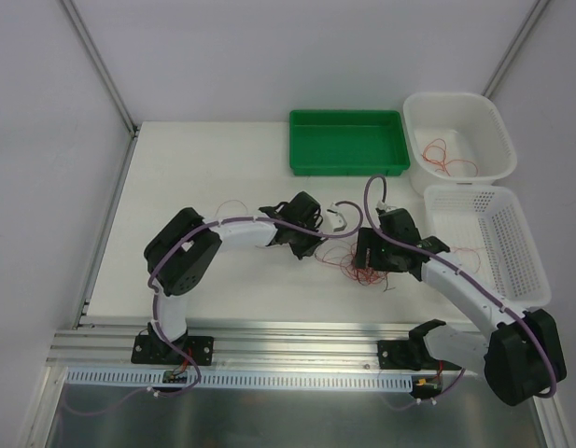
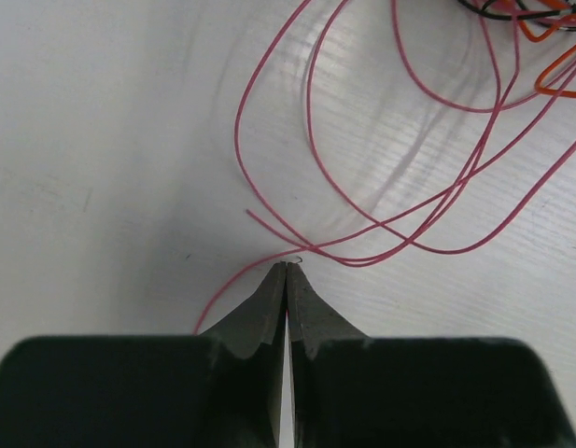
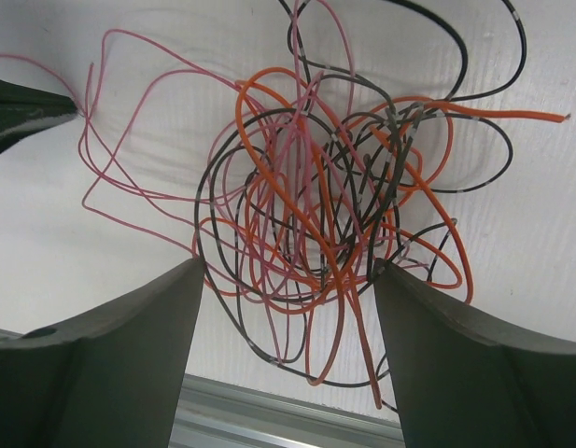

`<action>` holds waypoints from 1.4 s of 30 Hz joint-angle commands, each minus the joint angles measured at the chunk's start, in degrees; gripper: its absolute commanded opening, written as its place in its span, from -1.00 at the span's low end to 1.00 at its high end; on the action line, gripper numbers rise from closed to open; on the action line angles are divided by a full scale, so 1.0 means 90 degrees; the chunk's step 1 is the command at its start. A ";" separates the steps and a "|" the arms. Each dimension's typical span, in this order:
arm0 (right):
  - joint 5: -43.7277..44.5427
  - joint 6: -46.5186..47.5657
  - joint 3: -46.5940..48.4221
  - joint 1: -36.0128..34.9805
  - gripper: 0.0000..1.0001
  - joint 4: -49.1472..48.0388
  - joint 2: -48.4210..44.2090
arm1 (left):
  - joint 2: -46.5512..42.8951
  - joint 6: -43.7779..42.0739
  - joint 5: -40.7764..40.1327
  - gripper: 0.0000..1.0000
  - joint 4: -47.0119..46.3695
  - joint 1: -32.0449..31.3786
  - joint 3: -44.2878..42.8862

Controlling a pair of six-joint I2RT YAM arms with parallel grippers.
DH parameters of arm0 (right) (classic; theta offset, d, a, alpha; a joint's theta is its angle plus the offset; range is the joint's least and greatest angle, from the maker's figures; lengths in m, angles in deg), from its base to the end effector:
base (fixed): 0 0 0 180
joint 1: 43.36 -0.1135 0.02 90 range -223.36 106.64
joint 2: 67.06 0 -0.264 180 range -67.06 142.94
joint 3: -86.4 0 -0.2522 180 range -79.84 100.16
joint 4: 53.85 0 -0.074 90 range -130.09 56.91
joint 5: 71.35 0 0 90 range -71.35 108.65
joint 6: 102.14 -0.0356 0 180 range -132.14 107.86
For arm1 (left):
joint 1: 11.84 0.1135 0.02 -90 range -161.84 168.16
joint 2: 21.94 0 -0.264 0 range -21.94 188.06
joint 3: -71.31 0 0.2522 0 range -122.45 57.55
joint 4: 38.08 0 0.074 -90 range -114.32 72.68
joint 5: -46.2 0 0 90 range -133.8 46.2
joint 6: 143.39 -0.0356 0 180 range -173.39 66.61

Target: Untangle the cables

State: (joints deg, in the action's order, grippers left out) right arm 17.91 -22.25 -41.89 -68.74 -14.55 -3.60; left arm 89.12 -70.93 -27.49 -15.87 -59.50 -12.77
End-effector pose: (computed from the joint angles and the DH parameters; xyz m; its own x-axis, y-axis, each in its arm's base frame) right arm 0.1966 0.0938 0.2131 -0.7682 -0.1702 -0.6171 -0.3058 0.9445 0.1202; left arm 0.2690 -0.3100 0.1636 -0.2350 0.6874 -0.6872 0.9479 0.3184 -0.0057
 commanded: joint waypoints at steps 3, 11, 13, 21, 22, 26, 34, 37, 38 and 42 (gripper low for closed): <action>0.0042 -0.0049 -0.0106 0.0037 0.54 -0.0103 -0.0020 | -0.0543 0.0823 -0.1206 -1.00 0.0087 0.0216 0.0663; 0.0277 -0.0029 -0.0174 0.0038 0.53 -0.0211 0.0087 | -0.1392 0.1929 -0.1609 -1.00 0.0019 0.0657 0.1826; 0.0257 0.0058 -0.0126 0.0057 0.52 -0.0191 0.0058 | -0.1724 0.1735 -0.1297 -1.00 -0.0176 0.0579 0.2052; 0.0366 0.0234 0.0109 0.0613 0.40 0.0151 0.0213 | -0.2029 0.1041 -0.0749 -0.19 -0.0265 0.0403 0.1507; 0.0307 0.0244 0.0080 0.0701 0.36 0.0093 0.0272 | -0.1999 0.1012 -0.0700 -0.01 -0.0265 0.0393 0.1438; -0.0260 0.0274 -0.0057 0.1189 0.27 -0.0230 0.0702 | -0.1824 0.0846 -0.0602 0.51 -0.0255 0.0276 0.1144; -0.1148 -0.0068 -0.0340 0.1726 -0.51 -0.0904 0.1620 | -0.1365 0.0299 -0.0465 0.66 -0.0265 -0.0104 0.0627; -0.1500 -0.0010 -0.0292 0.1893 -0.86 -0.0963 0.1523 | -0.1208 0.0191 -0.0543 0.67 -0.0255 -0.0144 0.0480; -0.1578 0.0068 -0.0224 0.1893 -0.98 -0.0818 0.1368 | -0.1189 0.0201 -0.0563 0.67 -0.0255 -0.0144 0.0432; -0.1735 0.0341 -0.0028 0.1893 -0.99 -0.0534 0.0665 | -0.1276 0.0425 -0.0719 0.65 -0.0275 -0.0144 0.0402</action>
State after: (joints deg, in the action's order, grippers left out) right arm 5.67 -21.39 -44.07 -51.96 -20.67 7.59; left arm 78.57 -66.91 -33.70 -17.79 -60.63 -6.72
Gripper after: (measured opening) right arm 0.053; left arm 0.830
